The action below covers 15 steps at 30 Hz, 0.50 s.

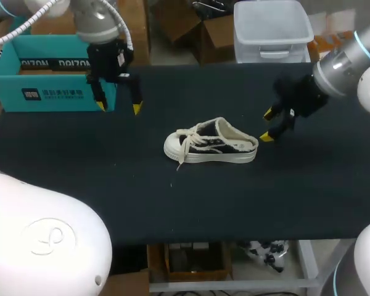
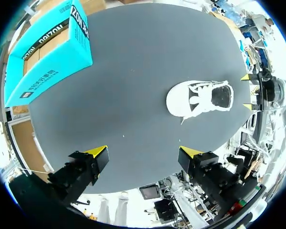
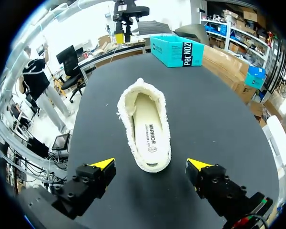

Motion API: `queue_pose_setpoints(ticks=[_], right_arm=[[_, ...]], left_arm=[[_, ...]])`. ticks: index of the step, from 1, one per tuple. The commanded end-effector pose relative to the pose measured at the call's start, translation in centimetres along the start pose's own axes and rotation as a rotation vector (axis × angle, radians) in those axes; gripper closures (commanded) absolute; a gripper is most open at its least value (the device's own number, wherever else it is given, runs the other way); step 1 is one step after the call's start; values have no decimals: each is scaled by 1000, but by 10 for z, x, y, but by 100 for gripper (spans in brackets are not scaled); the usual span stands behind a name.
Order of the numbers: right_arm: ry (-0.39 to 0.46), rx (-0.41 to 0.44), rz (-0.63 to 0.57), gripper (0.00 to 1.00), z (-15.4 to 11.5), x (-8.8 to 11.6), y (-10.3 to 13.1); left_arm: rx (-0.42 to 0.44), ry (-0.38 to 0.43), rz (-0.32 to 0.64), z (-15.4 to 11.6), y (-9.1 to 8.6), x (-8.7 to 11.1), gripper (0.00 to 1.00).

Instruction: Open the shoe tongue, take the insole out of the shoe, put the insole back into the shoe, and pack the shoe into the shoebox

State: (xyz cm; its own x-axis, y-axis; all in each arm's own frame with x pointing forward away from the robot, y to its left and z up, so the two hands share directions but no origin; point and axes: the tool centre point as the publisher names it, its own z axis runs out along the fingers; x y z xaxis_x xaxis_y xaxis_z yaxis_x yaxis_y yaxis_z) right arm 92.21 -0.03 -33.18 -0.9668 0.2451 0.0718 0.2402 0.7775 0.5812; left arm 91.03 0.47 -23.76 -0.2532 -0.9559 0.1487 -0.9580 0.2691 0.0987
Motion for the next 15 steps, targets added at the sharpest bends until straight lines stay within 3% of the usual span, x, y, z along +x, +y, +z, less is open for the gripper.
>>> queue_pose_setpoints(ticks=[1, 9, 15], right_arm=[[-23, -97, -52, 0, 22, 2, -11], [15, -168, -78, 0, 51, -2, -13], [19, -196, -64, 0, 61, -8, -18]], left_arm=[[28, 3, -1, 14, 6, 10, 0], [44, -13, -34, 25, 5, 34, 0], [38, -29, 1, 30, 4, 48, 0]])
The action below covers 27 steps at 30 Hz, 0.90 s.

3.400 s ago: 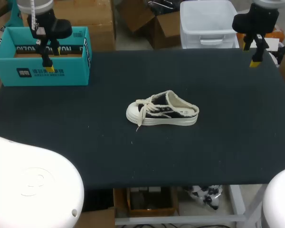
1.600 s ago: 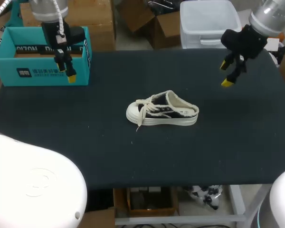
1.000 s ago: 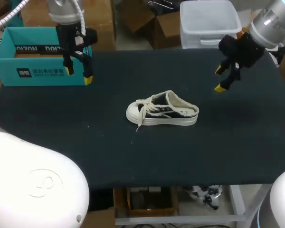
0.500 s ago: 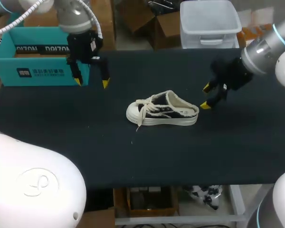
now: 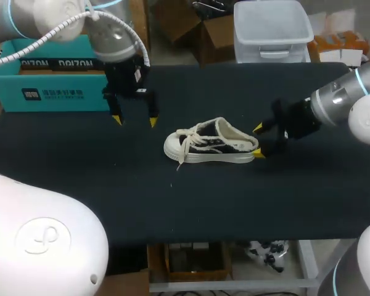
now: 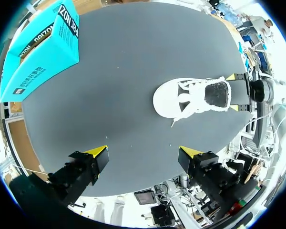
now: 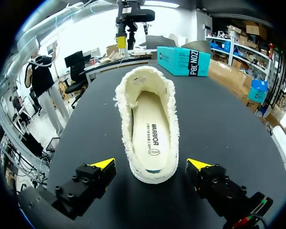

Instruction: Open the shoe tongue, take the insole out of the shoe, put the insole back into the shoe, and pack the shoe into the shoebox

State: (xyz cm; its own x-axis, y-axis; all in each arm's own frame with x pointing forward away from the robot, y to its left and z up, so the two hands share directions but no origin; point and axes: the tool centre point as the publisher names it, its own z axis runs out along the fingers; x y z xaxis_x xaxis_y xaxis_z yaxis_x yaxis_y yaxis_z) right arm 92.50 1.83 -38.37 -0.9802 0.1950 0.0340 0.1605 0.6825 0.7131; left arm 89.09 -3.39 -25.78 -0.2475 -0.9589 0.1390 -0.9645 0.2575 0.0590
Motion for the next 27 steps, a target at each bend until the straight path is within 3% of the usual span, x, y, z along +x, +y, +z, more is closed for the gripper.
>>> queue_pose_setpoints(ticks=[1, 10, 27], right_arm=[[17, -33, 4, 0, 9, -7, -6], [64, -49, 33, 0, 34, -9, -5], [44, -111, 48, 0, 59, -5, -19]], left_arm=[[-3, -20, 9, 4, -2, 10, 0], [-8, -22, 17, 9, -7, 18, 0], [-19, -33, 32, 19, -16, 36, 0]])
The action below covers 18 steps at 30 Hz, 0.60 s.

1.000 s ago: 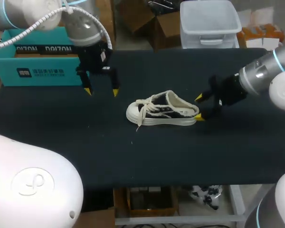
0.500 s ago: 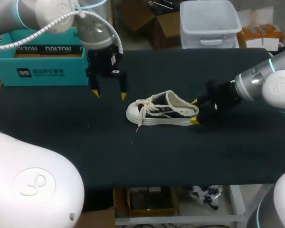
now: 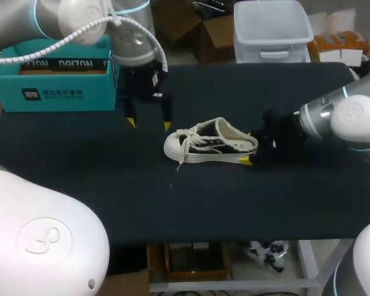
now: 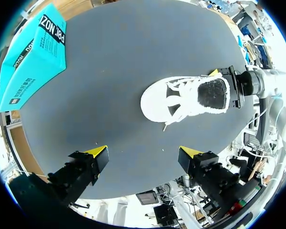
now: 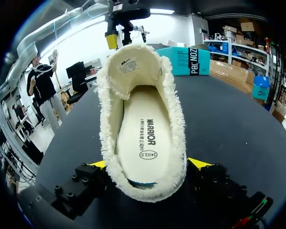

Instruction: Open the shoe tongue, take the insole out of the shoe, put the insole back into the shoe, and pack the shoe into the shoebox

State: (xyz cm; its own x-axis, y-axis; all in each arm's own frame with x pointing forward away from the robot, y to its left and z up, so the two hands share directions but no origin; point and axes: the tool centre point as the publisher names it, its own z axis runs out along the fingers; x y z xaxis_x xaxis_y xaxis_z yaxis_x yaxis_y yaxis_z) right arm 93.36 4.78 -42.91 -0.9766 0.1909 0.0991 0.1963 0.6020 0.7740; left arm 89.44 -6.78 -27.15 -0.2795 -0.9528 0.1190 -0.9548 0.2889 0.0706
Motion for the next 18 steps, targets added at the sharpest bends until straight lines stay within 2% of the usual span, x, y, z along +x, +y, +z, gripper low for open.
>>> queue_pose_setpoints(ticks=[1, 3, 4, 5, 10, 18], right_arm=[[-4, -21, 0, 0, 4, -2, -9], [-6, -24, -1, 0, 4, -2, -10], [-11, -27, -1, 52, 4, -3, -11], [-14, -31, -2, 99, 3, -3, -11], [-19, -35, -6, 100, 1, -3, -13], [-9, -53, -3, 100, 4, 0, -17]], left_arm=[[-3, -11, 1, 2, -3, 7, 0], [-2, -13, 1, 3, -4, 10, 0], [-1, -14, 1, 3, -4, 12, 0], [1, -15, 0, 4, -5, 13, 0], [3, -21, -7, 9, -8, 26, 0], [27, -44, -19, 3, -12, 60, 0]])
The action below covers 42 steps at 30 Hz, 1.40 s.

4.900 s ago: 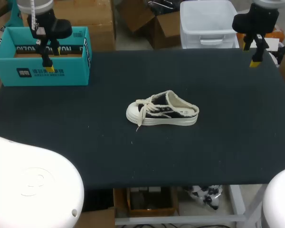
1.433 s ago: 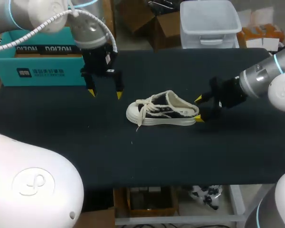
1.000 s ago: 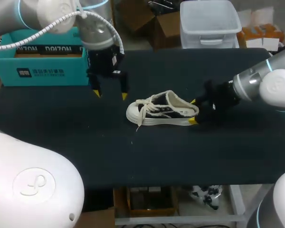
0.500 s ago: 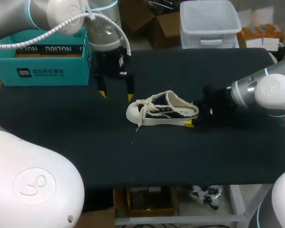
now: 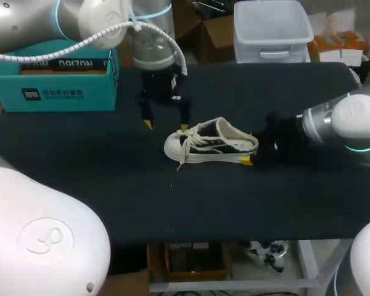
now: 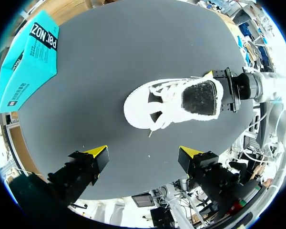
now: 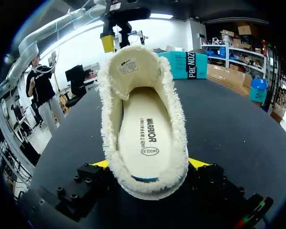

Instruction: Open the shoe tongue, take the insole out of the shoe, put the insole back into the shoe, and pack the shoe into the shoebox

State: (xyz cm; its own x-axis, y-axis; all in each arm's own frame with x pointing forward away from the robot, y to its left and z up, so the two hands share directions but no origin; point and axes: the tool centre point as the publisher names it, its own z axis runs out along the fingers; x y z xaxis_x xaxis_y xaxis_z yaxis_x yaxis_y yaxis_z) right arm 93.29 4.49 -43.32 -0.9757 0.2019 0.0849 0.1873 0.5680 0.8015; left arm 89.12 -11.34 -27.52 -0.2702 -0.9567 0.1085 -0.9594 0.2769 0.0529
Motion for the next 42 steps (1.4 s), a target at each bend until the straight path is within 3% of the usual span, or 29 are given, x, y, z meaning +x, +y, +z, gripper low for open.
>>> queue_pose_setpoints(ticks=[1, 11, 17, 21, 27, 36, 42], right_arm=[[10, -6, 8, 100, 4, 1, -13], [10, -6, 8, 100, 4, 1, -13], [10, -6, 8, 100, 4, 1, -13], [10, -6, 8, 100, 4, 1, -13], [10, -6, 8, 100, 4, 1, -13], [10, -6, 8, 100, 4, 1, -13], [10, -6, 8, 100, 4, 1, -13]], left_arm=[[10, -36, -9, -7, -2, 21, 0], [68, -125, -27, -9, -24, 69, 0], [98, -179, -94, 3, -38, 92, 0], [124, -209, -150, 9, -50, 100, 16], [63, -183, -183, 19, -61, 100, 39], [30, -193, -204, 28, -68, 103, 40], [12, -206, -204, 34, -64, 107, 58]])
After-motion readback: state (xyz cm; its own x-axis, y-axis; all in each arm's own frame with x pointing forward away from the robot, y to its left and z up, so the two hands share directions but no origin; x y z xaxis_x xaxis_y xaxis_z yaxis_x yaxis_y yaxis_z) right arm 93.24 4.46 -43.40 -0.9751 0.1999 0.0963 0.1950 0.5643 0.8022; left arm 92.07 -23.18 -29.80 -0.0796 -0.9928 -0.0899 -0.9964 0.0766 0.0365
